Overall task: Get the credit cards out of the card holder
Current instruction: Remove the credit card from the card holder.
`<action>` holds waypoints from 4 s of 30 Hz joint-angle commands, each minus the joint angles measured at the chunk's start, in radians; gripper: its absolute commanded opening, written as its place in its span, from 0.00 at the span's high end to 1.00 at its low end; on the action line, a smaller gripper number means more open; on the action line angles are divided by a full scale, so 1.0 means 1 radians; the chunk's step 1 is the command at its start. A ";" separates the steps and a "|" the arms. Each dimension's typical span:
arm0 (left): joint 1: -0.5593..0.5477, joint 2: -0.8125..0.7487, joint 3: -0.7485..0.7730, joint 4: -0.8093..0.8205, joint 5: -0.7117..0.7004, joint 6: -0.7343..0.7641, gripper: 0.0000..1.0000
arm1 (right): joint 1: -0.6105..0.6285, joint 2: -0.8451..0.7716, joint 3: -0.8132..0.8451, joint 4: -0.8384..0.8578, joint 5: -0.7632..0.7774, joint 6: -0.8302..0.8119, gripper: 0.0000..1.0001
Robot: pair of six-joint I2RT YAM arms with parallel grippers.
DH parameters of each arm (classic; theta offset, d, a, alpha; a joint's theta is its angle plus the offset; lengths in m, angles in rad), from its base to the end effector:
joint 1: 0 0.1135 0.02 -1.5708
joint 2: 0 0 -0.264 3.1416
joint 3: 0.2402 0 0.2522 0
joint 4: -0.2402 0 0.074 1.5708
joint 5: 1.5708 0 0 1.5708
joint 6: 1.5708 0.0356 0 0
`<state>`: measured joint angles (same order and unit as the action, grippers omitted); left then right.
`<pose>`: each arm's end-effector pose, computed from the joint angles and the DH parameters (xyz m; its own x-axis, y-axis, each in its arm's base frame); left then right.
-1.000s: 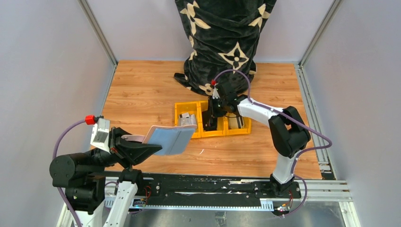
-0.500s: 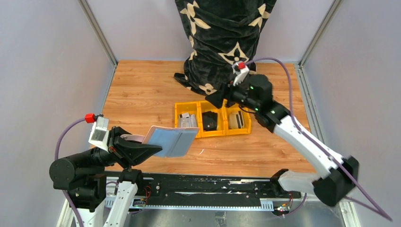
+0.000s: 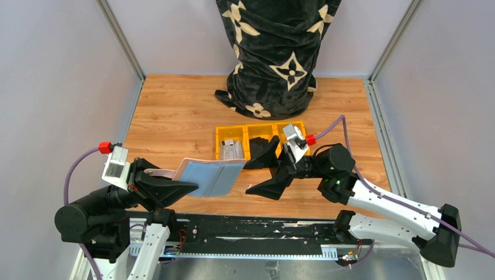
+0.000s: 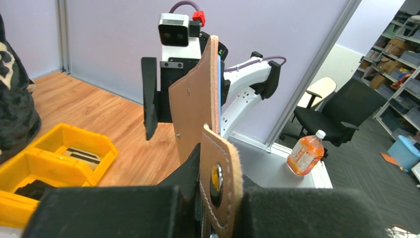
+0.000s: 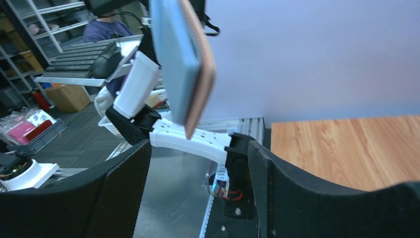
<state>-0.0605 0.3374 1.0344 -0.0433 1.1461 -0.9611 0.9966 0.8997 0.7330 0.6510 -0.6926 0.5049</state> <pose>-0.0114 -0.0318 0.4581 -0.2647 -0.3224 -0.9088 0.9253 0.1803 -0.3335 0.0880 0.1778 0.3860 -0.2397 0.3148 -0.9184 -0.9565 -0.2385 0.1679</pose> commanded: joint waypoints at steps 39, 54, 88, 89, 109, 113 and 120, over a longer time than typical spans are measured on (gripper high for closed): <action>-0.004 0.005 0.052 -0.006 -0.010 0.020 1.00 | 0.140 0.136 0.094 0.239 -0.112 0.035 0.62; -0.004 0.005 0.060 -0.019 -0.024 0.027 1.00 | 0.199 0.121 0.142 0.199 -0.102 -0.013 0.85; -0.004 -0.025 0.082 -0.192 -0.057 0.299 1.00 | 0.506 0.131 0.289 -0.151 0.372 -0.403 0.64; -0.004 -0.030 0.085 -0.214 -0.063 0.324 1.00 | 0.528 0.135 0.297 -0.167 0.416 -0.430 0.70; -0.004 -0.116 0.094 -0.298 -0.050 0.658 1.00 | 0.669 0.166 0.344 -0.251 0.787 -0.674 0.51; 0.000 -0.173 0.085 -0.356 -0.104 0.912 1.00 | 0.669 0.129 0.323 -0.228 0.783 -0.644 0.41; 0.005 -0.230 0.033 -0.219 -0.134 1.053 1.00 | 0.669 0.097 0.295 -0.233 0.770 -0.657 0.36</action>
<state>-0.0605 0.1181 1.0912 -0.3351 1.0481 -0.0513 1.6539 1.0355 1.0382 0.4068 0.0601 -0.1326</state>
